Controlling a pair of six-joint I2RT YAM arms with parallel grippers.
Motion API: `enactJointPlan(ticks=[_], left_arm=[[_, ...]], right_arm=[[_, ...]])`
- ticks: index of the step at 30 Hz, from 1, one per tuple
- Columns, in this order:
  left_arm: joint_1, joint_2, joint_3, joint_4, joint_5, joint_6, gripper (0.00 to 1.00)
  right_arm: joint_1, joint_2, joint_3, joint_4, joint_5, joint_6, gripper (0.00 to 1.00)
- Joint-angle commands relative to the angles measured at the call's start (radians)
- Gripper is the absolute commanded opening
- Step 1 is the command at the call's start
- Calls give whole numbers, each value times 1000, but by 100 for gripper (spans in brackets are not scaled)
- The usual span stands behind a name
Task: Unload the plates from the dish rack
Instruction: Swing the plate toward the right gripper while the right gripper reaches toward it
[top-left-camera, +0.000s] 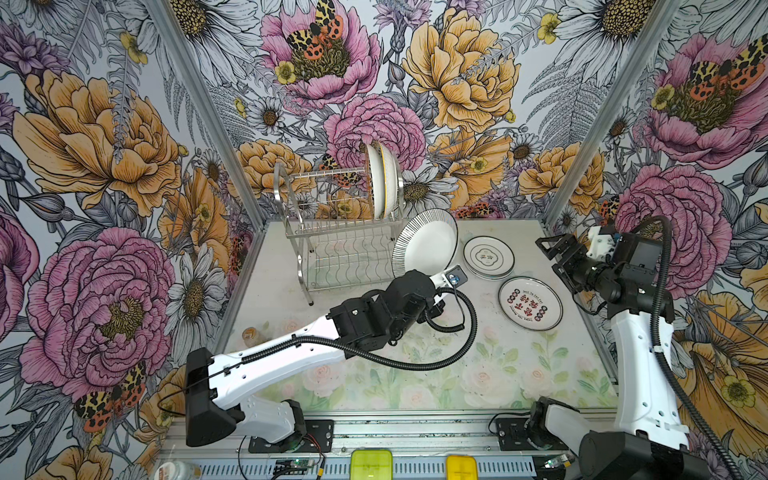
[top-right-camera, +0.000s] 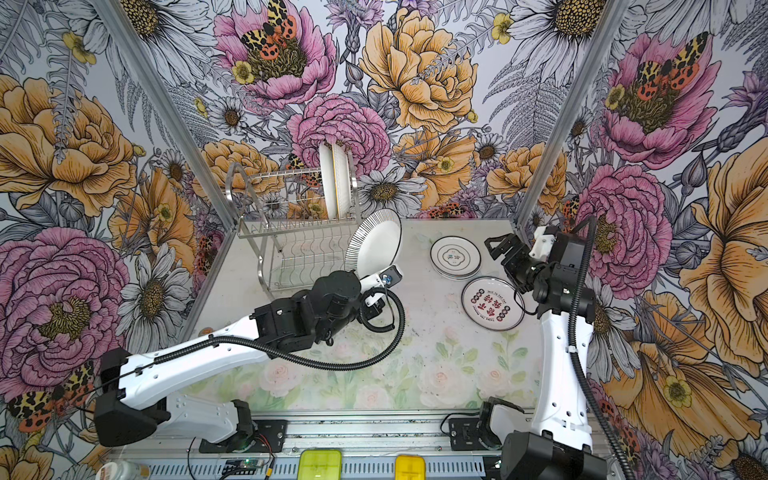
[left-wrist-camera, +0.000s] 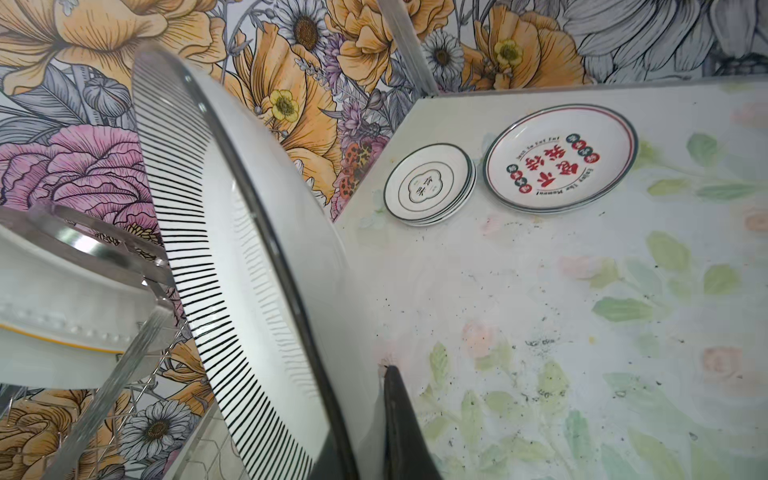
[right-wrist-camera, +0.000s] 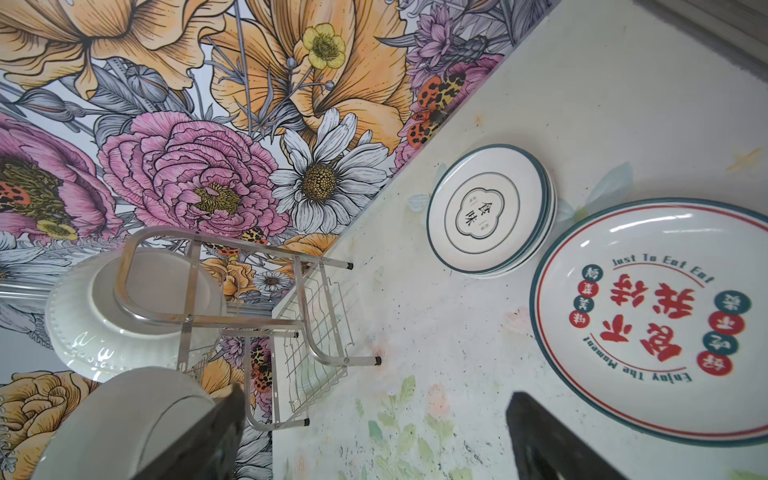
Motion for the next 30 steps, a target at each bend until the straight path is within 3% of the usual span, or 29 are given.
enactJointPlan(ticks=[1,10,18,25,30], left_arm=[[7,18,58,156,-95,82,0],[35,161,81,240,-84,154,0],[37,239,87,268,-119,211,0],[34,265,78,298,-122,232,0],[37,268,76,296,-120,230,0]], right_arm=[[61,-22,76,-44,69,2,99],[347,70,206,-135,253,-39,99],[546,203,236,-177,390,-69,91],[605,276,258,-175,438,-67,77],[613,321,241,-170,438,-72,57]])
